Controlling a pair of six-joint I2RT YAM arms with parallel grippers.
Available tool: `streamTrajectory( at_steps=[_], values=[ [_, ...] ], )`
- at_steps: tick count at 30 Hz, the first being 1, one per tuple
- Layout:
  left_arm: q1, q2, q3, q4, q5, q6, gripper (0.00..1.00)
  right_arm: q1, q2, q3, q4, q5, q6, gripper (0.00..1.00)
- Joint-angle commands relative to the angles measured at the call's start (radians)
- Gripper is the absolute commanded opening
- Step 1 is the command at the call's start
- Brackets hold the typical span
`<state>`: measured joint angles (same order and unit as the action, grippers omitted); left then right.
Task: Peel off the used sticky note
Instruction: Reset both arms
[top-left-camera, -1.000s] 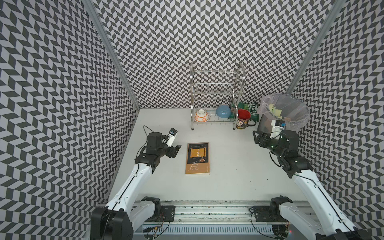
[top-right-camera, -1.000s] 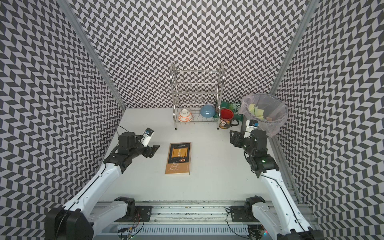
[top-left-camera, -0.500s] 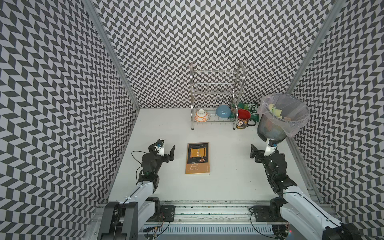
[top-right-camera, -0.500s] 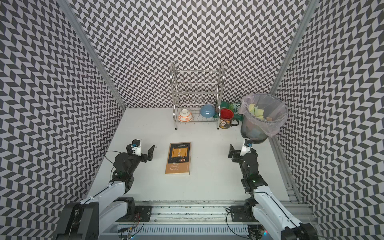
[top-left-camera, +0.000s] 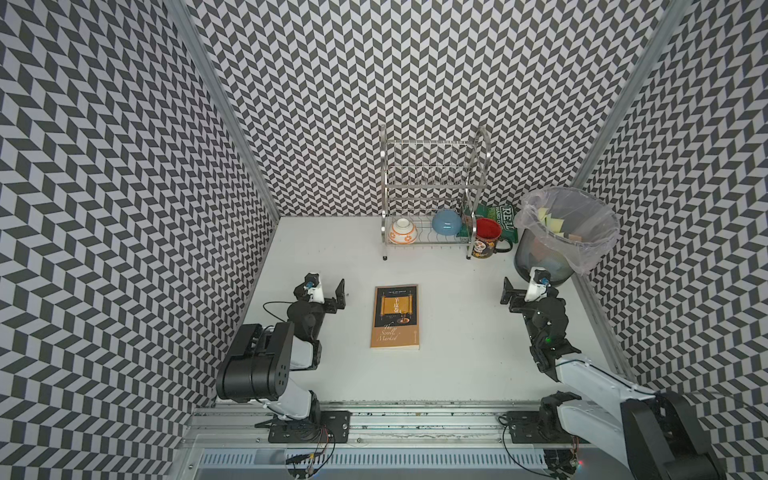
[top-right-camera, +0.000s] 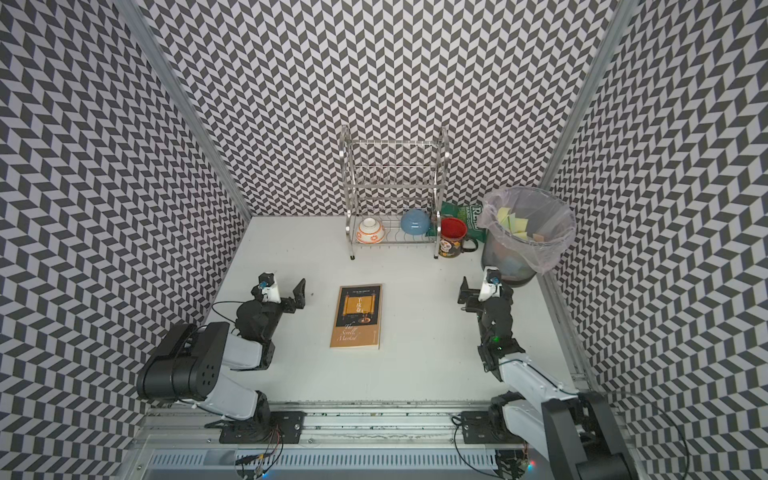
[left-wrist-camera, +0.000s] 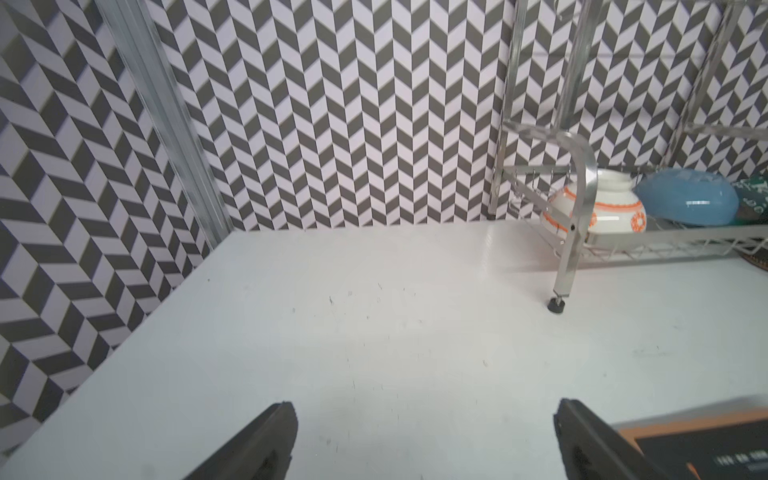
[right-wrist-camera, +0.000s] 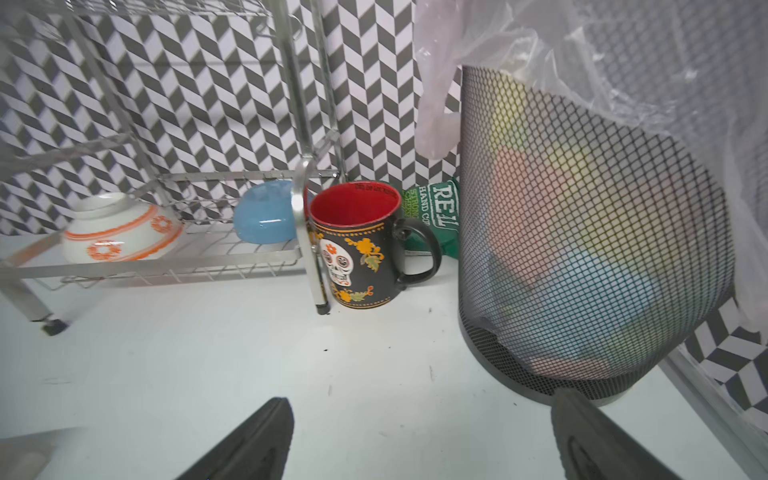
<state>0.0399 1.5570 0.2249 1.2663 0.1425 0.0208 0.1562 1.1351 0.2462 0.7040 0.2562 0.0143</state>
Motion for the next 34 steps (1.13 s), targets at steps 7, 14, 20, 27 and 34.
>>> streamTrajectory(
  at_steps=[7, 14, 20, 27, 34],
  values=[
    [-0.006, -0.003, 0.034, -0.020, -0.043, -0.016, 1.00, -0.125, 0.256, 0.032, 0.374, -0.112, 0.010, 1.00],
    [-0.008, -0.005, 0.036, -0.032, -0.044, -0.015, 1.00, -0.126, 0.402, 0.003, 0.603, -0.260, -0.040, 1.00],
    [-0.008, -0.005, 0.036, -0.032, -0.043, -0.015, 1.00, -0.126, 0.406, 0.030, 0.521, -0.255, -0.039, 1.00],
    [-0.008, -0.005, 0.036, -0.034, -0.044, -0.015, 1.00, -0.126, 0.396, 0.040, 0.480, -0.256, -0.038, 1.00],
    [-0.008, -0.007, 0.036, -0.033, -0.046, -0.013, 1.00, -0.126, 0.394, 0.040, 0.476, -0.256, -0.040, 1.00]
  ],
)
